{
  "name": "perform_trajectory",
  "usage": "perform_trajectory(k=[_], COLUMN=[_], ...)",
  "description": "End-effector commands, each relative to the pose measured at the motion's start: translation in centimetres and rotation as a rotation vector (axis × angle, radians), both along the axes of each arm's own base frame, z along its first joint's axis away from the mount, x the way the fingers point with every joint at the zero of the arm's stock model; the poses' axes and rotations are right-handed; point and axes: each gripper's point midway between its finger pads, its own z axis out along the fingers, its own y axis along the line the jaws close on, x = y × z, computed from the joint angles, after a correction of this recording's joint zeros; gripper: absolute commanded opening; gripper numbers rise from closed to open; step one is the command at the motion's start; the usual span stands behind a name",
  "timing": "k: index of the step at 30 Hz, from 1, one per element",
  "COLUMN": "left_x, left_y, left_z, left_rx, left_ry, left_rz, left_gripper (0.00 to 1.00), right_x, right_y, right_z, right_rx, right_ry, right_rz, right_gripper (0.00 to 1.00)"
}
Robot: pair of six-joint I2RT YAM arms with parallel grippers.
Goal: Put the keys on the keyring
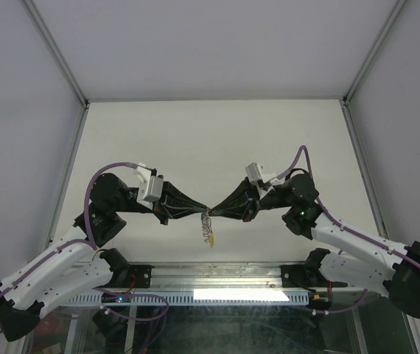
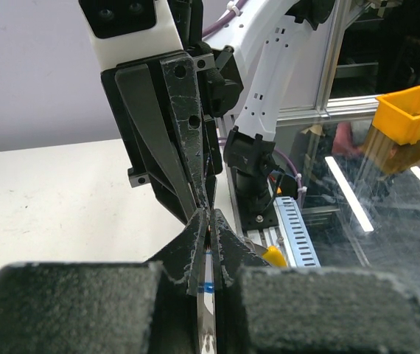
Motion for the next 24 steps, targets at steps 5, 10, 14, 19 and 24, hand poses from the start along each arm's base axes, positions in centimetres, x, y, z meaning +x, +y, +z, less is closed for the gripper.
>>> perform_trajectory(k=[5, 10, 14, 19, 24], left_x=[-0.51, -0.37, -0.42, -0.40, -0.45], left_y=[0.53, 0.47, 0.40, 0.33, 0.25], left_z=[2.17, 2.12, 2.22, 2.14, 1.99], left_rx=[-0.043, -0.042, -0.042, -0.039, -0.034], left_ry=[-0.062, -0.061, -0.063, -0.059, -0.054], left_rz=[-0.010, -0.006, -0.013, -0.016, -0.025], left_gripper=[0.00, 0.00, 0.00, 0.00, 0.00], right_x=[-0.10, -0.30, -0.34, -0.23, -0.07], right_y=[-0.43, -0.47, -0.43, -0.27, -0.22], right_z=[2.56, 2.65, 2.76, 2.75, 2.79], right_rx=[0.089, 0.087, 0.088, 0.085, 0.088], right_ry=[-0.044, -0.049, -0.051, -0.048, -0.048], right_rz=[-0.020, -0.007, -0.004, -0.001, -0.009], right_gripper=[0.00, 0.00, 0.00, 0.00, 0.00])
